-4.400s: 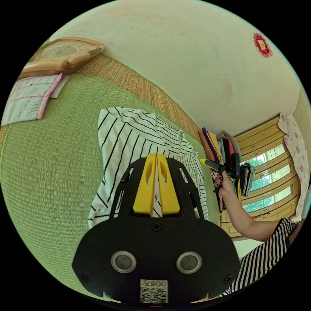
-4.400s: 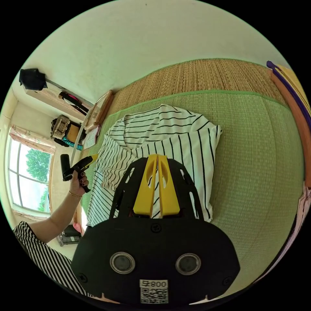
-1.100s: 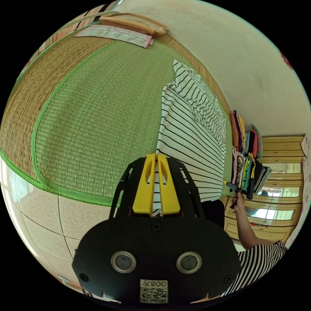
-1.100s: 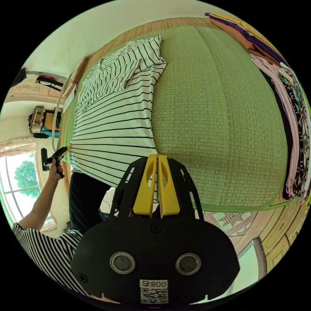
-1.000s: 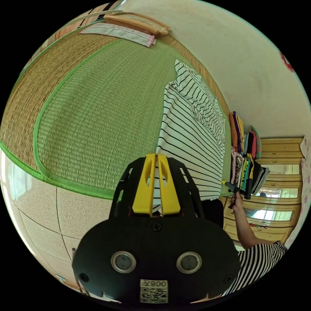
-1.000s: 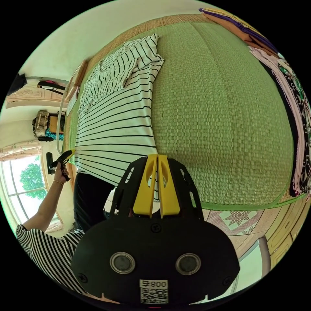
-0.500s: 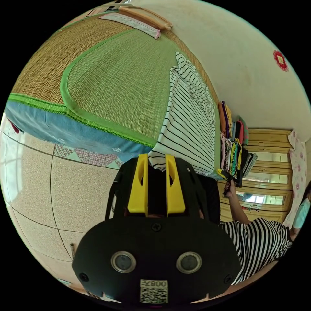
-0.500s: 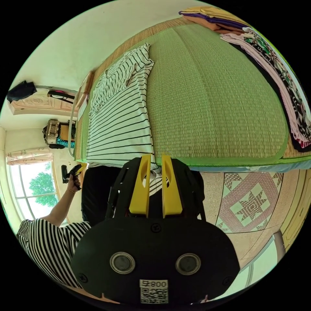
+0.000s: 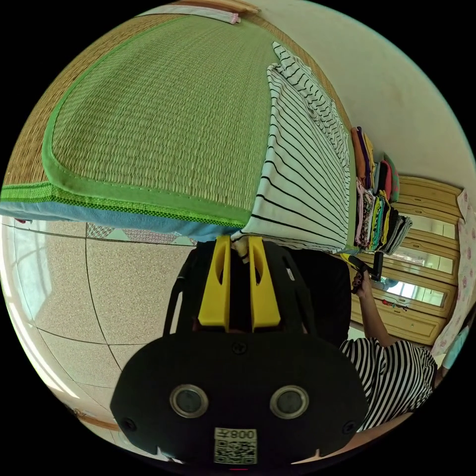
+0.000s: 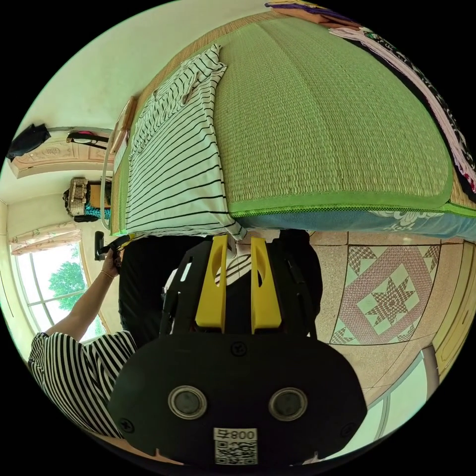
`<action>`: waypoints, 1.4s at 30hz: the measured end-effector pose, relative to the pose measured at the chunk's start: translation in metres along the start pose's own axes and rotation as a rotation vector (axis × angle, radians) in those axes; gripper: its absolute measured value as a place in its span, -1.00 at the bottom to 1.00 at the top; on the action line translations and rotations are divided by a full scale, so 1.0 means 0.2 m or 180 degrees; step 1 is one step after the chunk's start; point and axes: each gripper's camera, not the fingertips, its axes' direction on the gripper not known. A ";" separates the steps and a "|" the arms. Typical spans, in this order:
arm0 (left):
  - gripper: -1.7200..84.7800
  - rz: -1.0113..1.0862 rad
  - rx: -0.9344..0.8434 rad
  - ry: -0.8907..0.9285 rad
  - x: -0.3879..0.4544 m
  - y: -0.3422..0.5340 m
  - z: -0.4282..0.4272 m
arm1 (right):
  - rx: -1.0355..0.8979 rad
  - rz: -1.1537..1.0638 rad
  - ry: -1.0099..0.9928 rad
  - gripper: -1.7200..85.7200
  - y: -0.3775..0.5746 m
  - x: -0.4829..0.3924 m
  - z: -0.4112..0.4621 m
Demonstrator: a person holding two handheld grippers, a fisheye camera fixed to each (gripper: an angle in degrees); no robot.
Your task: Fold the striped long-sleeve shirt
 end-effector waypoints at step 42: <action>-0.93 0.0184 0.0321 0.0681 0.08 0.36 -0.65 | -0.0265 -0.0945 -0.0454 -0.92 -0.01 0.02 -0.11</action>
